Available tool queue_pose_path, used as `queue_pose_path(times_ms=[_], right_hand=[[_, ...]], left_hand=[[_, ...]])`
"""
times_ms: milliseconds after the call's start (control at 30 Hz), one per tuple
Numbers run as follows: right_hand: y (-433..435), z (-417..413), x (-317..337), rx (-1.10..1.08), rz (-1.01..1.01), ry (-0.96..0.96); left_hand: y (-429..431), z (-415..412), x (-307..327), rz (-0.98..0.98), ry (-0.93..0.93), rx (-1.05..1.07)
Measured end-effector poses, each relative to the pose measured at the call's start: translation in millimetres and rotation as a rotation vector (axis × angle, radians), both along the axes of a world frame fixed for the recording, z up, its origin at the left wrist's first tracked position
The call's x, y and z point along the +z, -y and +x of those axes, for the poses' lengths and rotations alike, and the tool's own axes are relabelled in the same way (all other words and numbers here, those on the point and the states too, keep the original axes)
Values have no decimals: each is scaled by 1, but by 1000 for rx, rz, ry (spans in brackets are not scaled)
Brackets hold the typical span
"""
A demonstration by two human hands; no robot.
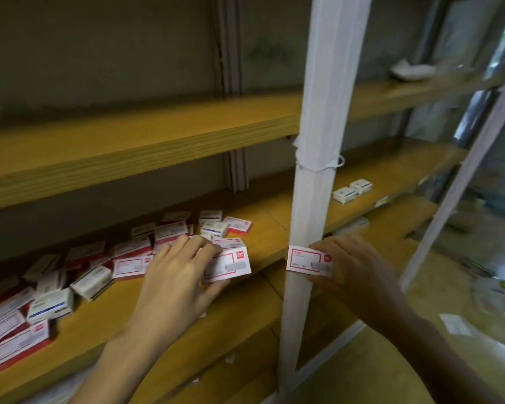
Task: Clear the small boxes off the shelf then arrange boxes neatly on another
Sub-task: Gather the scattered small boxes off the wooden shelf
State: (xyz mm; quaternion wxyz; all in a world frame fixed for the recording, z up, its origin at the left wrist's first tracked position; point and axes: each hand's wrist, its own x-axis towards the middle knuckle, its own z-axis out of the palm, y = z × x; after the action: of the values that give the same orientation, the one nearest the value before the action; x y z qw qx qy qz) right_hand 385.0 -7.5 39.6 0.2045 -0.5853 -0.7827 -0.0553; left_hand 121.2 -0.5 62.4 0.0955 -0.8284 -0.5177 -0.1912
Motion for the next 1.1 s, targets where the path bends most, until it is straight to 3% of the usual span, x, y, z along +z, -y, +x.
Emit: queue_pose_path(times_ms=[300,600,767,1100], right_hand=[[24,163,8,-132,64,-24],[10,311,-7,-196,109,17],[-20,373,-18,-220,108,-4],[-129,479,-16,-217,62,21]], left_hand=[[-11,163,-3,-49,59,-171],[-46,310,-9,-71,20,-183],[-86,369,-11,-57,-3,-193],[-193,480,-23,-92,127,-196]])
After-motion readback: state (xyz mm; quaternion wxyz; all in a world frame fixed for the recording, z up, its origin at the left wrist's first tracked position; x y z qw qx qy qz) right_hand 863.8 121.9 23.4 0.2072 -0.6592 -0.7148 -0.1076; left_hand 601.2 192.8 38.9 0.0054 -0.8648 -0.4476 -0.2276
